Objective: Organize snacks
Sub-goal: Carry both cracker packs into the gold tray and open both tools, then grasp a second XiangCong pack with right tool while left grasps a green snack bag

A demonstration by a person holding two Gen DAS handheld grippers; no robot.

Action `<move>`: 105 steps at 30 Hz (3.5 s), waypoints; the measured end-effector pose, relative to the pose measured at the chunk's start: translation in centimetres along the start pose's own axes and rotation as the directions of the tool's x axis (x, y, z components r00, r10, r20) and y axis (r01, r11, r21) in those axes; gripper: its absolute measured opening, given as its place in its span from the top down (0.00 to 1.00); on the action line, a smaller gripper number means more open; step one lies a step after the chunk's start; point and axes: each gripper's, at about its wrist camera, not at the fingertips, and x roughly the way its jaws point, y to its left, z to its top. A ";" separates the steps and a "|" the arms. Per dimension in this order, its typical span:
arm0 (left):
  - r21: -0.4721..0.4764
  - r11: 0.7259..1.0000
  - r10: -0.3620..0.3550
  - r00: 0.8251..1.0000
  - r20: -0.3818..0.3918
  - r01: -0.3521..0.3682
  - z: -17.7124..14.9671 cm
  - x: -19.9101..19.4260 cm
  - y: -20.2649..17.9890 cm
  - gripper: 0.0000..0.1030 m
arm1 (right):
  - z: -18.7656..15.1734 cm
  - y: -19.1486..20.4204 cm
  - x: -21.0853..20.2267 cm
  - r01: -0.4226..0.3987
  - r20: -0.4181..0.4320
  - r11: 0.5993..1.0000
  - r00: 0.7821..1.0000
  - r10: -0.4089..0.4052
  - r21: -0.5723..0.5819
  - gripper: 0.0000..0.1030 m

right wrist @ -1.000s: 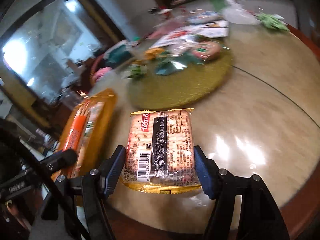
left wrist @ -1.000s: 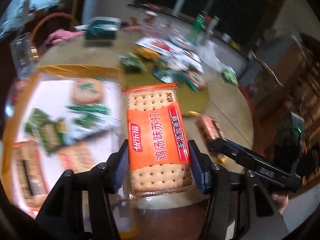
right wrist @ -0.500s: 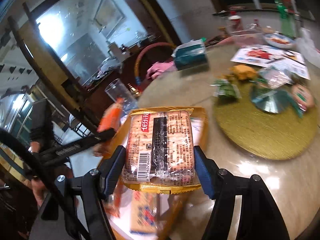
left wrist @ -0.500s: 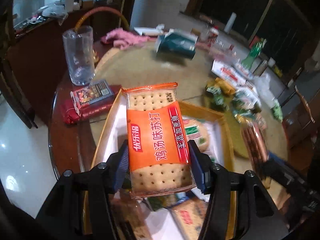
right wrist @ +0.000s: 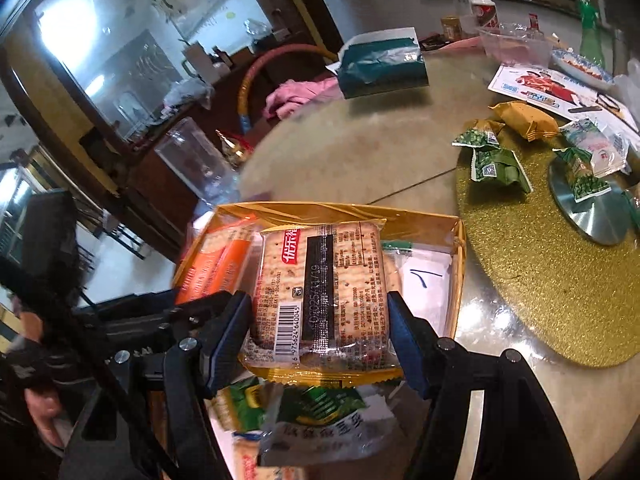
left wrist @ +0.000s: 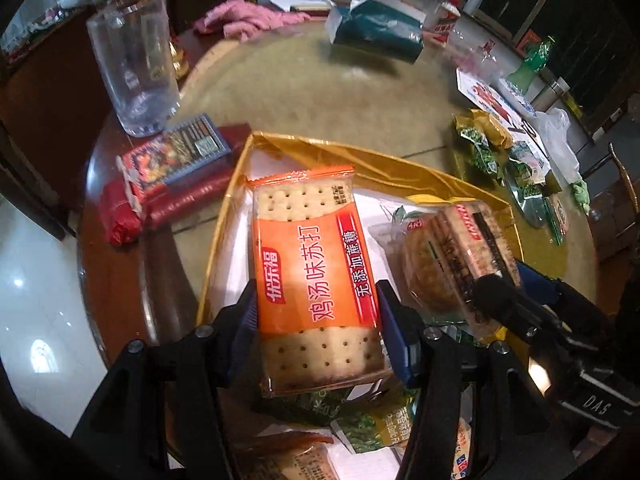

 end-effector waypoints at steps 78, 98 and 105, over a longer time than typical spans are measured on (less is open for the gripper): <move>0.193 0.973 -0.152 0.982 0.111 0.128 -3.1 -0.8 -22.8 0.11 | -1.7 -26.3 -9.4 0.489 -0.037 0.811 0.862 -0.505 0.321 0.27; 0.143 0.988 0.048 0.998 0.037 -0.053 8.3 11.1 -32.0 0.29 | -10.9 -22.8 -14.6 0.364 0.052 0.885 0.918 -0.394 0.289 0.27; 0.150 0.986 0.074 0.997 0.016 -0.076 9.5 13.7 -32.2 0.71 | -11.4 -22.4 -14.7 0.364 0.063 0.888 0.916 -0.396 0.281 0.27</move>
